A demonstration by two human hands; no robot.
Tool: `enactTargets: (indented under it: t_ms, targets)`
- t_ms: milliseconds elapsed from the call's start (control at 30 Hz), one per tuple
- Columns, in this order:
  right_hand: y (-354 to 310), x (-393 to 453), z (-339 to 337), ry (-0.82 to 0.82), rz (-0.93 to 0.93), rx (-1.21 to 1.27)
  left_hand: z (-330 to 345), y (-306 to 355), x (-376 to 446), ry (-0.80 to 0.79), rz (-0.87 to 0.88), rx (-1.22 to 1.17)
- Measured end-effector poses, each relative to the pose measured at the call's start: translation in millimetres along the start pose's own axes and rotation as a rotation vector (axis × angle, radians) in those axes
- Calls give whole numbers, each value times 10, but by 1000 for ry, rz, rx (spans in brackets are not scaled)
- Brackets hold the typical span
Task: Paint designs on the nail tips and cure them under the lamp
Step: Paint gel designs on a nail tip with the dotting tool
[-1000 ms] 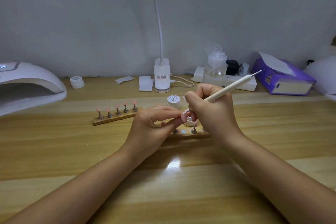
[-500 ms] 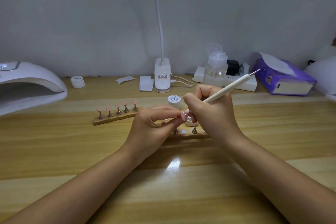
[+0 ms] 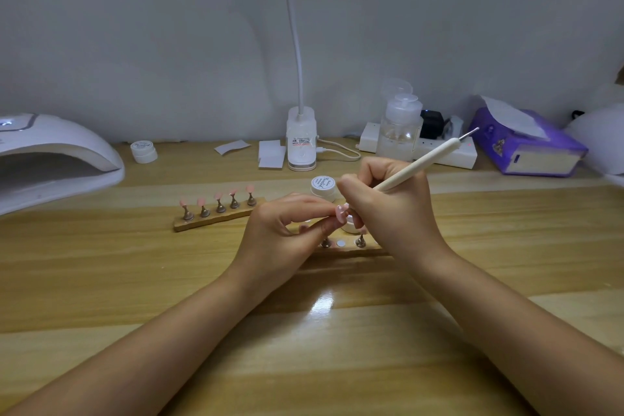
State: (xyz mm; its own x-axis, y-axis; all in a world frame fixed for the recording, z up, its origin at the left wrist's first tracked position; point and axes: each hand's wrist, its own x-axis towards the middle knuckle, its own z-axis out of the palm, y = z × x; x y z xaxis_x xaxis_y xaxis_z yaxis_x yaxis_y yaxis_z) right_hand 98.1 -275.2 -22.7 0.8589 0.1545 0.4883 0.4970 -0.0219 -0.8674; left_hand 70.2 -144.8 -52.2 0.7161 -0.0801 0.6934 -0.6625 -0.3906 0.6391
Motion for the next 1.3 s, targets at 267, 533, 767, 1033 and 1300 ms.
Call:
enactTargets:
  t_ms: [267,533,767,1033,1300]
  targets:
    - [4,0,-4,5,5,7,-7,-3,0,-8,8,9]
    - [10,2,2,-8,-7,8,-8,-1,-2,-11,7,9]
    - [3,4,2,-4,-2,25,-1,11,2,-8,1,-8]
    - [5,2,-2,-19,-7,22,-1,-1,-3,-5,8,12]
    - [14,3,2,-14,-7,14,-1,4,-2,-3,4,10]
